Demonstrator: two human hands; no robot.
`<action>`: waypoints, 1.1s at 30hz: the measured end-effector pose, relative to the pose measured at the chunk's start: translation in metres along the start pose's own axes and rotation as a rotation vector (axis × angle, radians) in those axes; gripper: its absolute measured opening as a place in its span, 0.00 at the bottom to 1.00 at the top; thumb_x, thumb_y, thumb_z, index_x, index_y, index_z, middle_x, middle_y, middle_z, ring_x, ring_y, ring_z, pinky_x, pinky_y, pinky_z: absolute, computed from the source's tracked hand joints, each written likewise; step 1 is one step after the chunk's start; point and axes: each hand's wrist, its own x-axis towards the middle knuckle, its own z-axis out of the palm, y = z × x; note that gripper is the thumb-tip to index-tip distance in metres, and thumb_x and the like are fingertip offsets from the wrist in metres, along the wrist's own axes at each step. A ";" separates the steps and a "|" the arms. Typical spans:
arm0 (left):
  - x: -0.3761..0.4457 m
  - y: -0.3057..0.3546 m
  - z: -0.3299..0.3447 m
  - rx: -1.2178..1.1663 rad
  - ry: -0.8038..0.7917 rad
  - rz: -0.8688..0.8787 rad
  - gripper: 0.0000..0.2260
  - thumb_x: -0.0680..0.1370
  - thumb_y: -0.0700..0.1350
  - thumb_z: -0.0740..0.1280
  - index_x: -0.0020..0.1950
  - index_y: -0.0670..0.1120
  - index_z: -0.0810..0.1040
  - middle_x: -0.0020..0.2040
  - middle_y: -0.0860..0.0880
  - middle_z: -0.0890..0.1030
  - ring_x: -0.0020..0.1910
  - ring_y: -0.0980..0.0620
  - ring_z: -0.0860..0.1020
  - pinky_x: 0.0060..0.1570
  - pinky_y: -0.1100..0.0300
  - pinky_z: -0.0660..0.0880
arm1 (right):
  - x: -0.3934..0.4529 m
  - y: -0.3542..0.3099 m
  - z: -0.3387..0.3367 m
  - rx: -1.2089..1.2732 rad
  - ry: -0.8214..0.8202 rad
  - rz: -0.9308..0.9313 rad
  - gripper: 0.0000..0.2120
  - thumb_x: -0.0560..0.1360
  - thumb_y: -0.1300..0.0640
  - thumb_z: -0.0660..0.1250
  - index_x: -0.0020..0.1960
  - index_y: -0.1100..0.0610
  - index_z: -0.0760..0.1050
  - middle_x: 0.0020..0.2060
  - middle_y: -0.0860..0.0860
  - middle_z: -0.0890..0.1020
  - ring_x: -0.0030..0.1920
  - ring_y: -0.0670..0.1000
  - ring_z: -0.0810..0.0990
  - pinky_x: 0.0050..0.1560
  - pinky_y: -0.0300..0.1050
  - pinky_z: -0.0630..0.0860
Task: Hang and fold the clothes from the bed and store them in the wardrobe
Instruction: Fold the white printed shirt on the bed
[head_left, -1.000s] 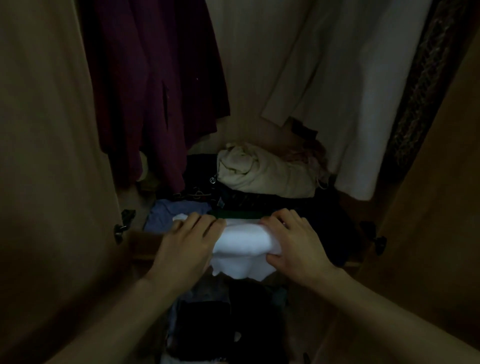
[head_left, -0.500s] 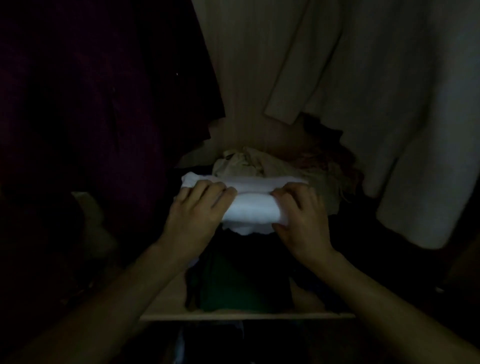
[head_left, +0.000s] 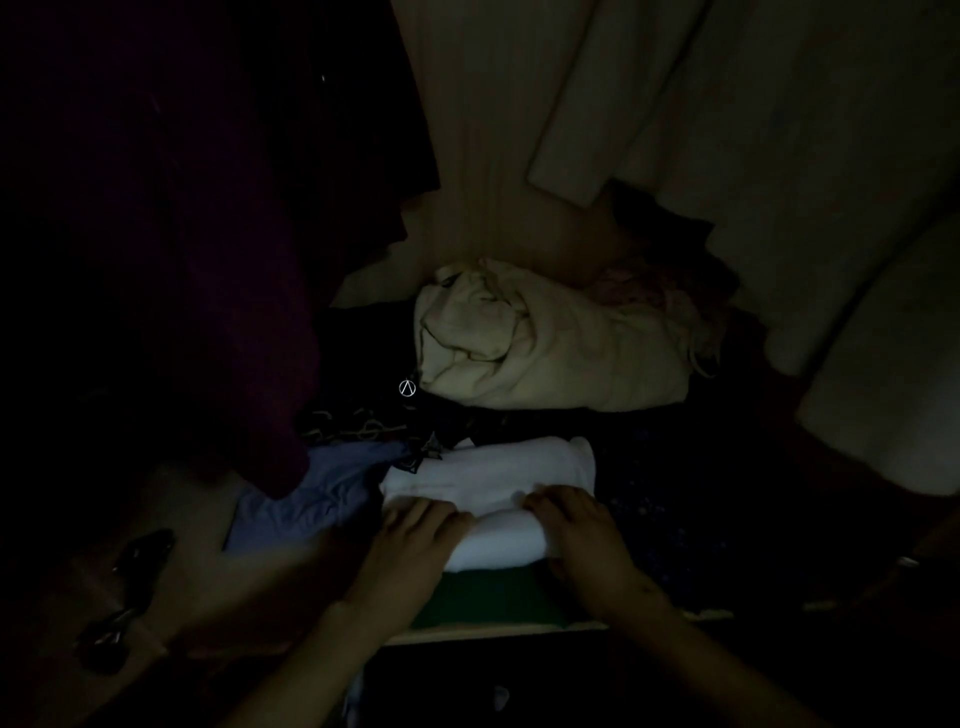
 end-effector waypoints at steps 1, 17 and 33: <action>0.000 -0.001 -0.001 0.000 0.000 0.010 0.22 0.67 0.40 0.58 0.54 0.47 0.85 0.48 0.50 0.84 0.43 0.48 0.83 0.43 0.59 0.78 | 0.001 -0.002 -0.003 0.006 -0.008 -0.007 0.29 0.59 0.62 0.83 0.58 0.58 0.82 0.52 0.57 0.84 0.50 0.57 0.85 0.50 0.50 0.81; 0.040 -0.053 -0.008 -0.371 -0.250 -0.297 0.29 0.77 0.66 0.61 0.73 0.51 0.71 0.71 0.51 0.70 0.69 0.51 0.66 0.67 0.62 0.62 | 0.033 -0.015 -0.034 0.009 -0.060 0.137 0.20 0.73 0.54 0.69 0.63 0.59 0.77 0.57 0.57 0.80 0.56 0.59 0.79 0.58 0.51 0.77; 0.026 -0.026 -0.011 -0.308 -0.330 -0.359 0.29 0.82 0.60 0.59 0.80 0.51 0.59 0.80 0.50 0.58 0.77 0.52 0.57 0.74 0.61 0.51 | 0.022 -0.028 -0.028 0.014 -0.336 0.407 0.37 0.77 0.33 0.57 0.79 0.49 0.53 0.75 0.50 0.63 0.72 0.51 0.65 0.69 0.46 0.65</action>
